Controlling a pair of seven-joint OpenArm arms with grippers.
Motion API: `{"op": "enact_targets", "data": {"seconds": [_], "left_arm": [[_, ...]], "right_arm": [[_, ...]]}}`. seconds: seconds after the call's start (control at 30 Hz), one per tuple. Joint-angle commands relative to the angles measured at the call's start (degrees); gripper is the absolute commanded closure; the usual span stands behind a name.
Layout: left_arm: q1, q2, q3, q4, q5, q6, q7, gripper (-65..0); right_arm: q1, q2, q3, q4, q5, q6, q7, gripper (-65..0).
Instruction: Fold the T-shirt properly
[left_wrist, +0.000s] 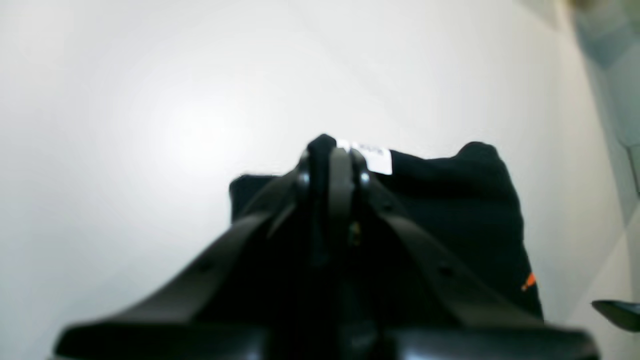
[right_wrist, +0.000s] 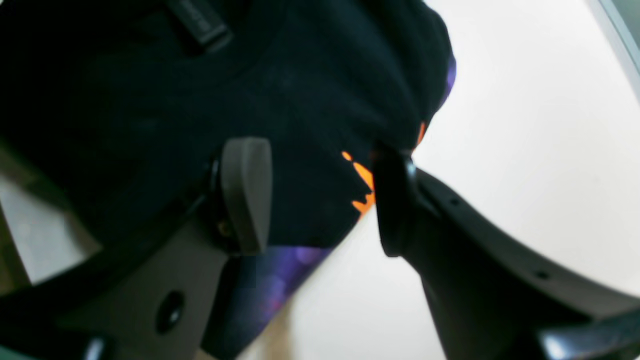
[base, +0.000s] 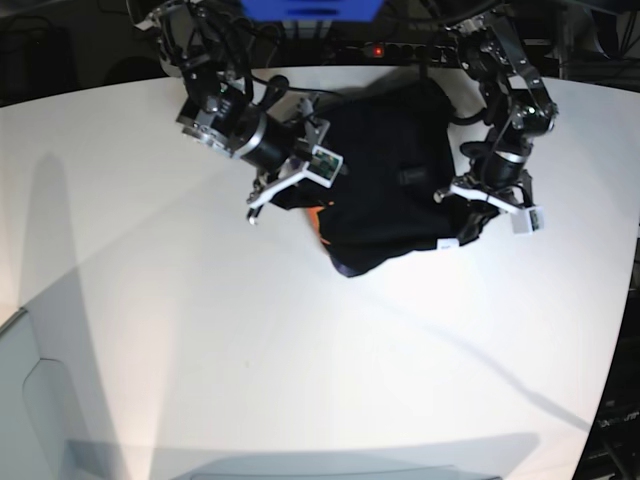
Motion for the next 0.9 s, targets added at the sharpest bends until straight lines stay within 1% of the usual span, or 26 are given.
{"op": "enact_targets", "data": {"seconds": [0.0,0.17,0.3,0.43,0.53,0.63,0.67,0.73,0.77,0.8,0.87], "left_arm": [[-0.3,-0.8,-1.1,0.6,-0.8,-0.3,-1.4,0.0],[-0.3,-1.0,-1.8,-3.7,-0.8,-0.3,-1.9,0.0],[-2.0,-3.3,-1.8,-7.8,-0.9,-0.3,-1.6,-0.3],[-3.6,-3.7,-2.1,-11.6,-0.9,-0.3,-1.9,-0.4],[-5.1,-4.2,-4.4,-13.9,-0.9,-0.3,-1.8,-0.5],[-6.6,-4.6,-4.7,-16.9,-0.6,-0.3,-1.5,-0.7],[-7.0,-5.0,-4.8,-17.8,-0.4,-0.3,-1.5,-1.6],[-7.5,-6.2,-5.0,-19.4,-0.8,-0.3,-1.5,-6.7],[-7.5,-6.4,-5.0,-19.7,-0.8,-0.3,-1.5,-11.3],[-7.5,-6.4,-5.0,-19.7,-0.8,-0.3,-1.5,-16.8],[-7.5,-6.4,-5.0,-19.4,-0.9,-0.3,-1.5,-29.7]], "right_arm": [[0.3,-0.3,-0.1,0.9,0.7,0.0,1.4,-33.0],[0.3,-0.5,-0.1,0.8,0.7,0.0,1.4,-33.0],[0.2,-0.5,-0.1,0.7,0.7,0.0,1.4,-33.0],[0.1,-0.5,-0.1,0.7,0.7,0.0,1.4,-33.0],[0.0,-0.3,-0.1,0.7,0.7,0.0,1.4,-33.0],[-0.1,-0.2,-0.1,0.7,0.7,0.0,1.4,-33.0],[-0.1,-0.2,-0.1,0.7,0.7,0.0,1.4,-33.0],[-0.1,-0.2,-0.1,0.7,0.7,0.0,1.4,-33.0],[-0.2,-0.2,-0.1,0.7,0.7,0.0,1.4,-33.0],[-0.2,-0.2,-0.1,0.7,0.7,0.0,1.4,-33.0],[-0.2,-0.2,-0.1,0.7,0.7,0.0,1.4,-33.0]]}}
